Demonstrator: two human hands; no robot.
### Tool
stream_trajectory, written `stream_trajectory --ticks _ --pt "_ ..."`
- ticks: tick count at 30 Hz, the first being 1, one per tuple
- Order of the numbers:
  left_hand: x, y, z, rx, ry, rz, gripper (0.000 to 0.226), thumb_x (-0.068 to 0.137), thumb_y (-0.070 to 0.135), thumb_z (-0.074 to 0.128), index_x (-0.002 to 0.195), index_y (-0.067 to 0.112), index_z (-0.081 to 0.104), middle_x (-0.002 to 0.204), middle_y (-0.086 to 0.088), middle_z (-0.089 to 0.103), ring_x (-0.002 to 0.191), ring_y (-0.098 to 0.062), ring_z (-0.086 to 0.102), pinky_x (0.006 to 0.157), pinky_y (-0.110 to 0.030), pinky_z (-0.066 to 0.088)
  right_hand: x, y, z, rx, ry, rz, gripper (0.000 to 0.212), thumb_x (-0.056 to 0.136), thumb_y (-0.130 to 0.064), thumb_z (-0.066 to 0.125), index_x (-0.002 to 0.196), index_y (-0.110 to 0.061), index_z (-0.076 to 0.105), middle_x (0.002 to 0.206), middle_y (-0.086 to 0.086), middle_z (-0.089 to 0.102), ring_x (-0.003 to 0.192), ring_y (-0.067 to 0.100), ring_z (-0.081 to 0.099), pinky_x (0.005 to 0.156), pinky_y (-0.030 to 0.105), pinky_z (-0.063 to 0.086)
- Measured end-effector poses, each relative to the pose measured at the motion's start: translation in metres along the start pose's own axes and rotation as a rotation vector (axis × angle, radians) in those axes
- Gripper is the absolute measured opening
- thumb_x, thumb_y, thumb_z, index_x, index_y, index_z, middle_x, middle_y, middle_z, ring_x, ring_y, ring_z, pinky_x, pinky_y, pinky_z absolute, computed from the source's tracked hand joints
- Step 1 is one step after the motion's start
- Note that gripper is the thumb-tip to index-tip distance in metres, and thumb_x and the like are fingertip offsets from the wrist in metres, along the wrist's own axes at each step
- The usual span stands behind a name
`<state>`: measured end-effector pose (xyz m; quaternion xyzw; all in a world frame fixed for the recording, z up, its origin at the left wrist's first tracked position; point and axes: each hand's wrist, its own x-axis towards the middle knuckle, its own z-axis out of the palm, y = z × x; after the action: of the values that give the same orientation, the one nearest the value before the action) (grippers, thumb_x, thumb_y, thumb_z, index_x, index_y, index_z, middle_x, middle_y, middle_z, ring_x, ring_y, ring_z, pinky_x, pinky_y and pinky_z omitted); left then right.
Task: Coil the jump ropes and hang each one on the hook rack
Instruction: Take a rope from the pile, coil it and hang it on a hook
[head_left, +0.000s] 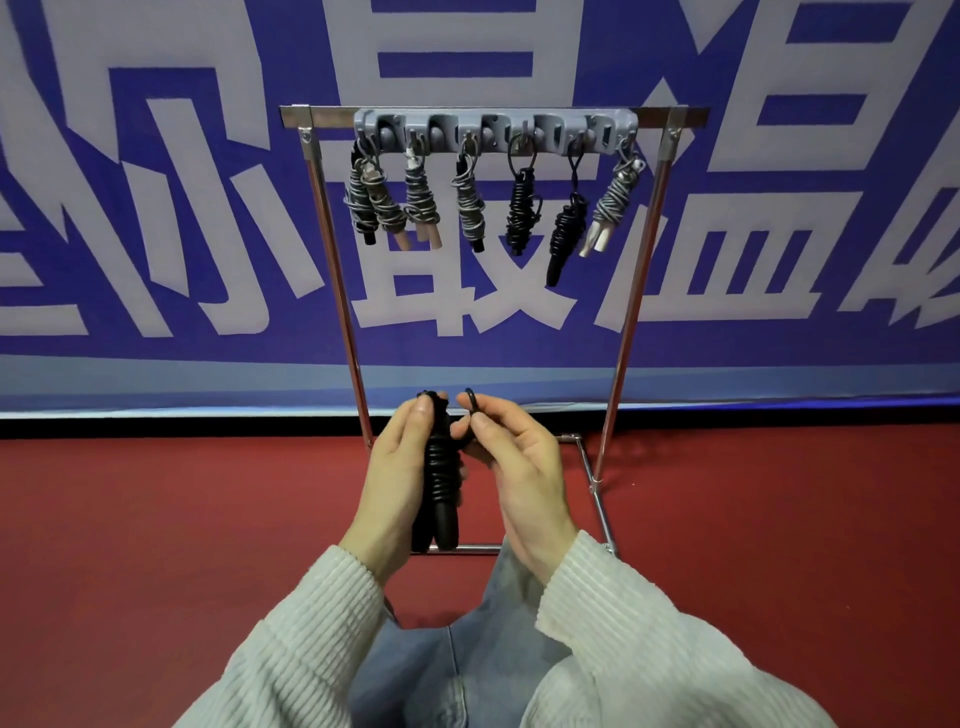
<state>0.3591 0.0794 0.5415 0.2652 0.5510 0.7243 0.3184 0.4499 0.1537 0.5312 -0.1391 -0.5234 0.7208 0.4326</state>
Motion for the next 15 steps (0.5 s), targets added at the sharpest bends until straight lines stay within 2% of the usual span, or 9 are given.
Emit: stream_trajectory --ticks 3,5,7,10,13,15 --pt "0.004 0.003 -0.005 -0.102 -0.056 -0.059 0.031 0.104 0.040 0.049 0.124 0.021 0.062 0.091 -0.008 0.068 0.063 -0.021 0.061 0.047 -0.031 0.051 0.001 0.000 -0.002 0.029 -0.050 0.021 0.021 0.101 -0.014 0.055 0.111 -0.015 0.073 0.088 0.009 0.065 0.085 0.021 0.063 0.078 0.035 0.053" --pt "0.003 0.004 -0.007 -0.265 -0.136 -0.145 0.037 0.104 0.043 0.048 0.129 0.020 0.061 0.093 -0.008 0.066 0.066 -0.018 0.059 0.045 -0.028 0.048 0.001 -0.004 -0.002 0.110 -0.058 0.053 0.020 0.102 -0.013 0.055 0.112 -0.015 0.072 0.085 0.009 0.061 0.081 0.023 0.062 0.074 0.033 0.050" --pt "0.004 0.002 -0.013 -0.470 -0.207 -0.242 0.039 0.103 0.046 0.047 0.132 0.022 0.060 0.090 -0.006 0.062 0.063 -0.015 0.055 0.040 -0.024 0.045 0.000 -0.009 -0.001 0.214 -0.068 0.120 0.021 0.102 -0.013 0.054 0.115 -0.013 0.070 0.080 0.008 0.059 0.076 0.023 0.064 0.062 0.027 0.048" --pt "0.005 -0.003 -0.021 -0.633 -0.263 -0.299 0.040 0.102 0.048 0.047 0.132 0.023 0.058 0.087 -0.004 0.057 0.059 -0.013 0.053 0.036 -0.022 0.043 -0.002 -0.013 -0.001 0.230 -0.115 0.199 0.021 0.104 -0.013 0.050 0.117 -0.012 0.066 0.076 0.003 0.055 0.071 0.011 0.060 0.045 0.019 0.032" --pt "0.003 -0.003 -0.025 -0.574 -0.251 -0.268 0.042 0.101 0.050 0.047 0.134 0.024 0.058 0.087 -0.005 0.058 0.058 -0.014 0.053 0.037 -0.022 0.042 -0.001 -0.011 -0.001 0.180 -0.165 0.229 0.022 0.105 -0.010 0.045 0.115 -0.010 0.064 0.075 0.000 0.052 0.072 0.008 0.051 0.043 0.018 0.022" --pt "0.000 -0.002 -0.024 -0.387 -0.227 -0.188 0.045 0.101 0.050 0.047 0.136 0.022 0.057 0.090 -0.008 0.061 0.061 -0.016 0.054 0.042 -0.024 0.043 -0.001 -0.010 -0.002 0.112 -0.185 0.221 0.025 0.105 -0.005 0.043 0.114 -0.010 0.066 0.076 -0.001 0.054 0.070 0.008 0.047 0.044 0.018 0.019"
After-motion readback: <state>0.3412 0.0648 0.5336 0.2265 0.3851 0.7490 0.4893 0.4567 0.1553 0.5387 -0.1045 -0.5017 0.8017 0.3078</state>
